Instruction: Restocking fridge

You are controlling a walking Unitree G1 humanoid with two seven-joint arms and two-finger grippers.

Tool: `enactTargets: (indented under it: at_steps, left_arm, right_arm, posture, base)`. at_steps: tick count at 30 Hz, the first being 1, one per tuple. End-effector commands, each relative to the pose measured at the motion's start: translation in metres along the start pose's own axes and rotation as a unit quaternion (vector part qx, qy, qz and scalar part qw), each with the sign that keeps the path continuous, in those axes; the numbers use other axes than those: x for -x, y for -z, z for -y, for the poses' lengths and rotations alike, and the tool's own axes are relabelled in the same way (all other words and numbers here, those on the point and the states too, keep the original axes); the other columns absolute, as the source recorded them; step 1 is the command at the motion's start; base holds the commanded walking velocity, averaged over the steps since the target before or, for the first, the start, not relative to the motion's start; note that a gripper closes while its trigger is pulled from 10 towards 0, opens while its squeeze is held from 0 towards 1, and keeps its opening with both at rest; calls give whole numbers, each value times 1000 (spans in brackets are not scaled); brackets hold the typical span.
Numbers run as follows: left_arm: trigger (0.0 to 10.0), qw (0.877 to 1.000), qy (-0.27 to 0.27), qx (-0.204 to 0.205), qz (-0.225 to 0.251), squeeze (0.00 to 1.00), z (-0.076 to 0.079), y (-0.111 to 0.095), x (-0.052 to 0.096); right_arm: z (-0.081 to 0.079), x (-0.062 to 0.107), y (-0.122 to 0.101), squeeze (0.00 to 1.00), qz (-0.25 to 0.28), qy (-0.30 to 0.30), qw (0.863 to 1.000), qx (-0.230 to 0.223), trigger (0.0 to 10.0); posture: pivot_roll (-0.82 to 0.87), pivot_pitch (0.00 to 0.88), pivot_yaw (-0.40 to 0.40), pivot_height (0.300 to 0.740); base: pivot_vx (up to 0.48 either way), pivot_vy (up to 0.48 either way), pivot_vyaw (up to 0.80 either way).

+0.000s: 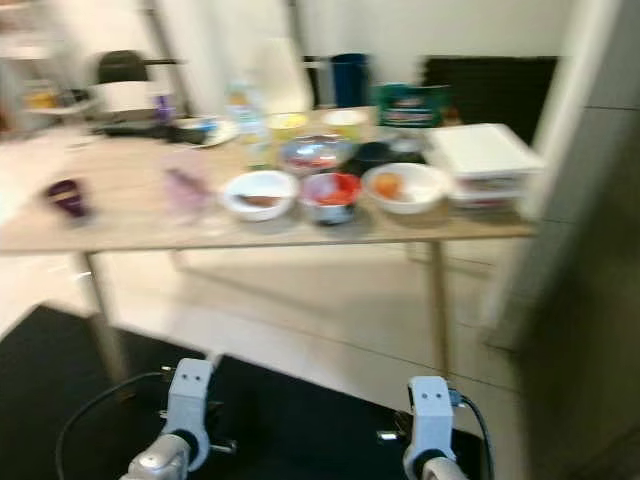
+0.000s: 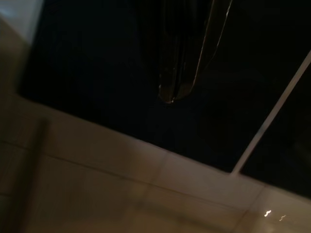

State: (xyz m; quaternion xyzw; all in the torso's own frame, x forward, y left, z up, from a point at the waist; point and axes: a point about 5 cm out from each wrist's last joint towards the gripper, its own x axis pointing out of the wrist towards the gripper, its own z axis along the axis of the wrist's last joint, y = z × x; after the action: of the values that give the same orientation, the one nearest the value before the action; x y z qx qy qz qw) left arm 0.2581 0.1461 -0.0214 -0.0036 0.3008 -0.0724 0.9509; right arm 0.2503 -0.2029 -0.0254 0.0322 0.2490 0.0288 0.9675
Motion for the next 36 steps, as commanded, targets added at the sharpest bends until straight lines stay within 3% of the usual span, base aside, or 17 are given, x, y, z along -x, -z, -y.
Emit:
enactTargets:
  at_steps: [1, 9, 21, 28, 36]
  left_arm:
    - [10000, 1000, 4, -7, -5, 0, 1, 0, 0]
    - [10000, 1000, 4, -2, -7, 0, 2, -1, -1]
    - [10000, 1000, 1, 2, -9, 0, 1, 0, -1]
    - [10000, 1000, -1, 2, -8, 0, -1, -1, -1]
    - [10000, 1000, -9, 4, 7, 0, -3, -5, -1]
  right_arm:
    - [1, 3, 7, 0, -9, 6, 1000, -6, 10000]
    - [3, 3, 7, 0, -12, 13, 1000, -7, 10000]
    - [6, 3, 6, 0, -17, 22, 999, -15, 10000]
    - [5, 3, 7, 0, -16, 27, 999, -27, 10000]
    - [2, 2, 6, 0, -14, 20, 999, -24, 10000]
  posture:
    - [-42, 93, 71, 740]
    - [-41, 95, 63, 740]
    - [-41, 95, 58, 740]
    - [-38, 94, 63, 740]
    - [-38, 91, 67, 740]
  base:
    - [0, 0, 800]
    - [0, 0, 767]
    - [0, 0, 0]
    - [0, 0, -776]
    - [0, 0, 0]
